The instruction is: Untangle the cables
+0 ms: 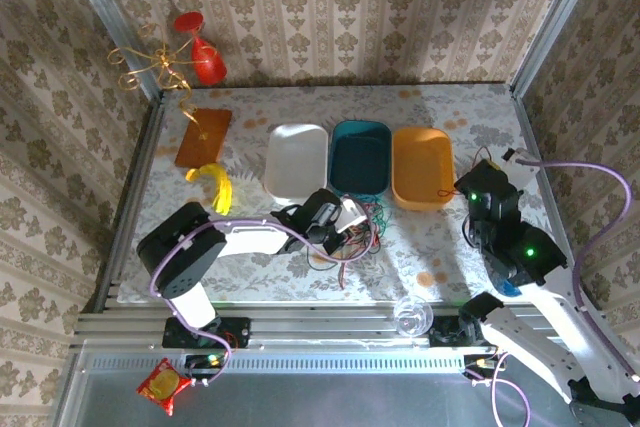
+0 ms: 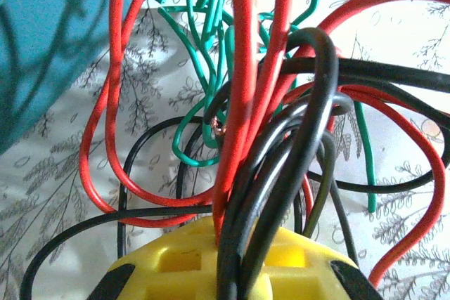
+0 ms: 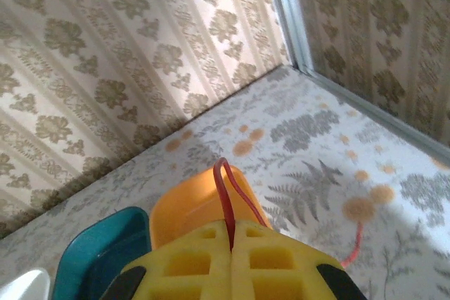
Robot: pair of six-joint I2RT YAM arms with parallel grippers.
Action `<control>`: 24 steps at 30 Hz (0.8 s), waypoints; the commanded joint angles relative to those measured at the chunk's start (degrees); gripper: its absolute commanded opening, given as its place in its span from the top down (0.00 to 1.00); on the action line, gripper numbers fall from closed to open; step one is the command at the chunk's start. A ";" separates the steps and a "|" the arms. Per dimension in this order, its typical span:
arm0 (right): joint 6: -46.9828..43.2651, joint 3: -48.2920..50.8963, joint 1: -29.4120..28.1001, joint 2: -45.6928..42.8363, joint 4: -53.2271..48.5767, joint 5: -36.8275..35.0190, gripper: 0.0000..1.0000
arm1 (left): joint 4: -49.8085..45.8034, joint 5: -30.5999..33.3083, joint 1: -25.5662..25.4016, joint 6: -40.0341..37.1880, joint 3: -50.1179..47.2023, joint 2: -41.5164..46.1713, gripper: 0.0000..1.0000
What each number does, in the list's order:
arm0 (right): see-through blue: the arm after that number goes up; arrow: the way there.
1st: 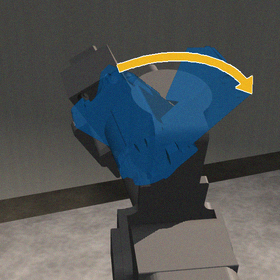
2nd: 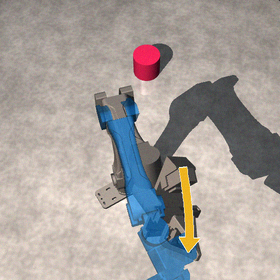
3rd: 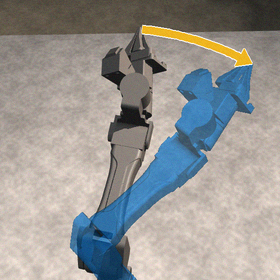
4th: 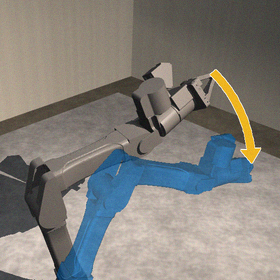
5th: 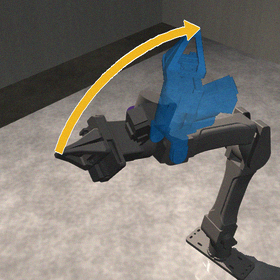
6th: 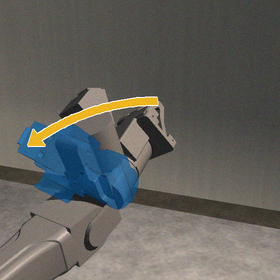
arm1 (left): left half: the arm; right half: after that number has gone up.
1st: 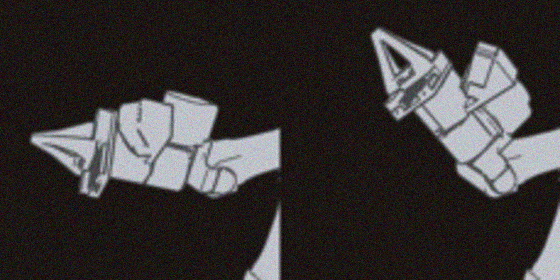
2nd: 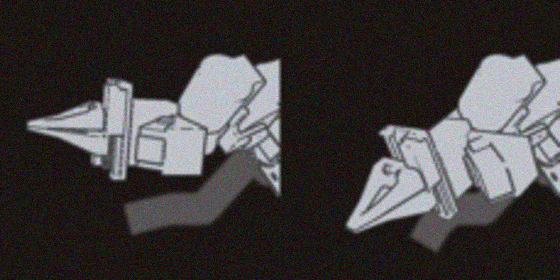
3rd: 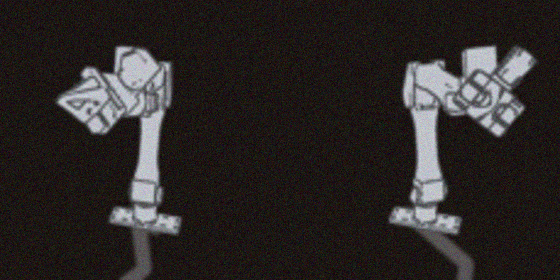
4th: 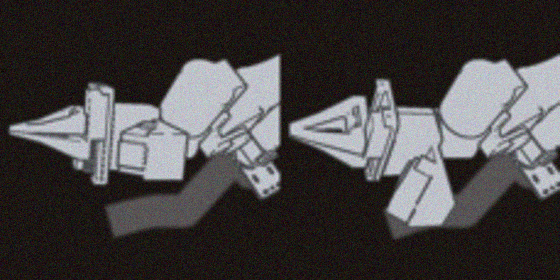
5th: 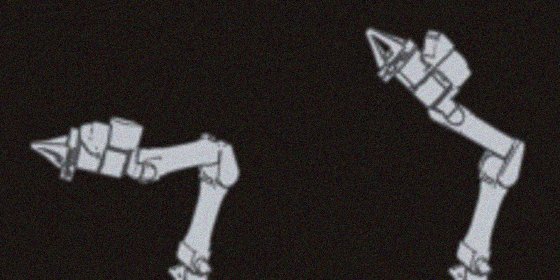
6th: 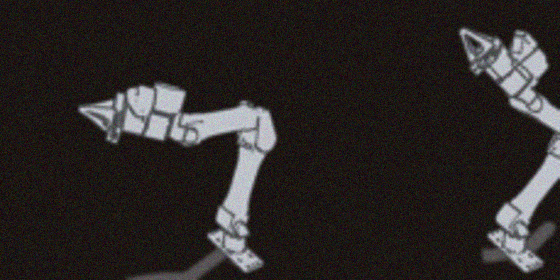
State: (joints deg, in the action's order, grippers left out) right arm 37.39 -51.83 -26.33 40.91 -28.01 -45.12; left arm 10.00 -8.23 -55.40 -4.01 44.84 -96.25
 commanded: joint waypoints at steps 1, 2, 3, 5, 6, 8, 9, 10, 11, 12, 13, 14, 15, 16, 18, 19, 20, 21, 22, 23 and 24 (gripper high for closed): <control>-11.43 -4.96 2.54 3.80 5.93 11.20 1.00 | -1.41 0.94 0.47 1.81 -0.31 2.00 1.00; -11.77 -6.13 3.79 5.50 5.01 14.41 1.00 | -1.91 0.93 0.47 2.00 0.12 2.03 1.00; -12.07 -7.33 5.65 7.38 4.36 18.90 1.00 | -2.46 0.72 0.55 2.03 0.78 1.98 1.00; -10.31 -9.39 9.71 11.49 2.71 26.67 1.00 | -2.61 -0.99 0.92 1.98 1.60 1.94 1.00; -9.32 -10.36 11.82 13.94 2.00 30.46 1.00 | -1.85 -1.16 1.15 2.39 1.65 2.17 1.00; -8.56 -11.65 14.31 18.43 1.29 35.59 1.00 | 0.29 -0.38 1.19 3.02 1.19 3.00 1.00; -8.87 -11.67 14.92 20.24 1.86 37.46 1.00 | 1.39 -0.06 1.25 3.32 0.82 3.52 1.00; -8.99 -11.46 15.45 22.43 2.56 38.52 1.00 | 2.74 0.31 1.41 3.79 0.37 4.22 1.00; -8.85 -11.40 15.75 23.63 2.87 38.85 1.00 | 3.38 0.33 1.54 4.09 0.10 4.65 1.00; -8.53 -10.80 16.13 25.09 3.61 38.88 1.00 | 3.83 0.48 1.61 4.38 -0.09 5.14 1.00; -8.26 -9.99 16.59 26.41 4.57 39.07 1.00 | 4.02 0.86 1.82 4.67 -0.23 5.55 1.00; -8.01 -9.24 17.06 27.51 5.37 39.53 1.00 | 3.98 1.09 1.92 5.00 -0.36 5.78 1.00; -7.69 -8.43 17.48 29.03 6.20 40.16 1.00 | 4.10 1.20 2.05 5.31 -0.57 6.10 1.00; -7.84 -7.41 17.71 30.47 7.59 40.67 1.00 | 4.45 1.28 2.16 5.53 -0.95 6.32 1.00; -8.03 -6.07 17.85 33.93 8.67 40.61 1.00 | 4.88 1.53 2.22 5.59 -1.49 6.75 1.00; -8.03 -5.83 17.80 35.56 8.67 40.66 1.00 | 5.01 1.51 2.22 5.70 -1.68 6.86 1.00; -7.94 -5.75 17.80 37.31 8.32 40.60 1.00 | 4.95 1.63 2.26 5.69 -1.75 6.94 1.00; -7.80 -5.87 17.89 39.34 7.58 40.53 1.00 | 4.86 1.51 2.30 5.67 -1.79 7.04 1.00; -7.72 -5.91 17.89 41.87 6.92 40.38 1.00 | 4.73 1.30 2.29 5.61 -1.71 6.97 1.00; -7.60 -6.08 17.98 43.51 6.39 40.47 1.00 | 4.52 1.07 2.32 5.55 -1.69 6.91 1.00; -7.50 -6.17 18.09 45.04 6.13 40.64 1.00 | 4.48 0.90 2.32 5.54 -1.61 6.95 1.00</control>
State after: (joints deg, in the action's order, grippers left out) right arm 29.74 -58.48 -8.60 82.72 -20.95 -6.02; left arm 13.45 -7.22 -53.47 0.45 43.42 -90.59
